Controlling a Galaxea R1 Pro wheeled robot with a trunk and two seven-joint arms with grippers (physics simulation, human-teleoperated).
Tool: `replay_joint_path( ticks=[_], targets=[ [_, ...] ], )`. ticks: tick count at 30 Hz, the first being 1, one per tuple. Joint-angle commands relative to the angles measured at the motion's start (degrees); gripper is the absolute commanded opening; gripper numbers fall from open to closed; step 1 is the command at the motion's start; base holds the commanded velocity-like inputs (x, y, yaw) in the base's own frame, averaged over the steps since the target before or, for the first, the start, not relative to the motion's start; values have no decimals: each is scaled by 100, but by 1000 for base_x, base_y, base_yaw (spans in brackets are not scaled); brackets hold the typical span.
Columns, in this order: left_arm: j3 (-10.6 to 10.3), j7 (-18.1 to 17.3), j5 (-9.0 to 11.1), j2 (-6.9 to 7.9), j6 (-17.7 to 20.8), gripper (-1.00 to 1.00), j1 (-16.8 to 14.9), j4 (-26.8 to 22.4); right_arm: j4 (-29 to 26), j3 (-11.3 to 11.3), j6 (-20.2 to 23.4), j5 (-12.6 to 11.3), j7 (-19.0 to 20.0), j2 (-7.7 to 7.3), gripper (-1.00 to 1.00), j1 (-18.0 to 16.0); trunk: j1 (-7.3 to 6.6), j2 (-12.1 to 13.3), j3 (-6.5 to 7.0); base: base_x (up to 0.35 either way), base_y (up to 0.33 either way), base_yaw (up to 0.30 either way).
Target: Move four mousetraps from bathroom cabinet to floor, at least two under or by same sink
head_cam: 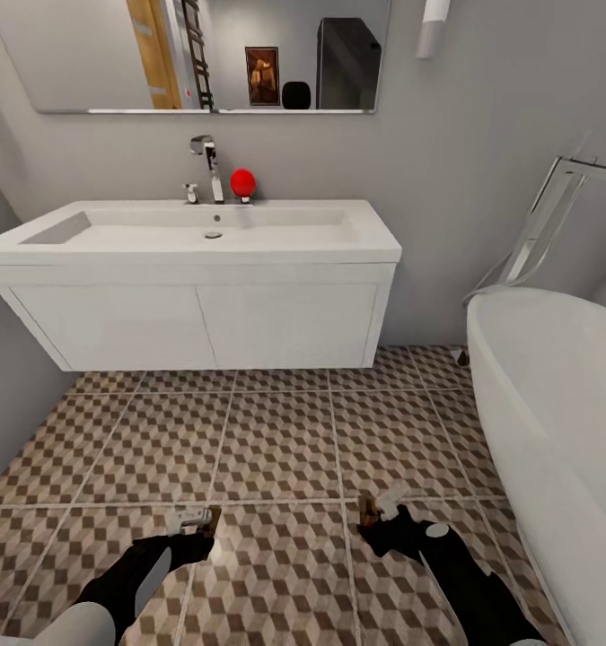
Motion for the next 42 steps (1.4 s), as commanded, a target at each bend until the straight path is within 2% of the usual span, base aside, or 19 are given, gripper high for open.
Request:
replay_joint_path(
  ticks=[1, 3, 5, 8, 9, 13, 15, 18, 21, 24, 26, 28, 35, 42],
  targets=[
    [-28, 18, 37, 10, 28, -100, -1, -10, -100, 5, -91, 65, -35, 7, -100, -2, -1, -2, -5, 0, 0, 0],
    [-19, 16, 28, 10, 32, -100, -1, -10, -166, 4, -145, 67, -173, 43, -100, -2, -1, -2, -6, 0, 0, 0],
    [-13, 24, -5, 8, 90, -100, -7, -16, -285, 4, -173, 68, -601, 188, -100, -31, -1, -2, -6, 0, 0, 0],
    [-11, 29, -41, 12, 446, -100, -92, -74, -344, 8, -137, 61, -925, 338, -100, -231, -1, -2, -6, 0, 0, 0],
    [-10, 27, -48, 19, 714, -100, -189, -203, -347, 8, -93, 56, -979, 371, -100, -354, -1, -2, -6, 0, 0, 0],
    [-10, 30, -58, 30, 1865, -100, -630, -1072, -314, 7, 120, 42, -1040, 436, -100, -745, -1, -2, -6, 0, 0, 0],
    [-9, 31, -59, 31, 2122, -100, -863, -1337, -308, 9, 148, 35, -1009, 446, -100, -832, -1, -2, -6, 0, 0, 0],
    [-13, 29, -56, 37, 2224, -100, -1004, -1419, -280, 7, 147, 24, -758, 450, -100, -870, -1, -2, -6, 0, 0, 0],
    [-29, 25, -58, 48, 2109, -100, -1050, -1086, -104, 10, 64, 25, -401, 452, -100, -883, -1, -2, -6, 0, 0, 0],
    [-42, 5, -58, 55, 1364, -100, -1066, -631, 85, 12, -142, 25, -212, 452, -100, -887, -1, -2, -6, 0, 0, 0],
    [-64, -5, -54, 60, 719, -100, -1070, -362, 159, 15, -232, 25, -156, 452, -100, -888, -1, -2, -6, 0, 0, 0],
    [-75, -12, -50, 97, 381, -100, -1072, -149, 196, 22, -265, 25, -131, 452, -100, -889, -1, -2, -6, 0, 0, 0],
    [-78, -128, -44, 149, 224, -100, -1073, -52, 213, 34, -278, 30, -119, 446, -100, -889, -1, -2, -6, 0, 0, 0],
    [-80, -160, -42, 55, 220, -100, -1073, -81, 182, 35, -300, 34, -106, 418, -100, -889, -1, -2, -6, 0, 0, 0]
  ],
)
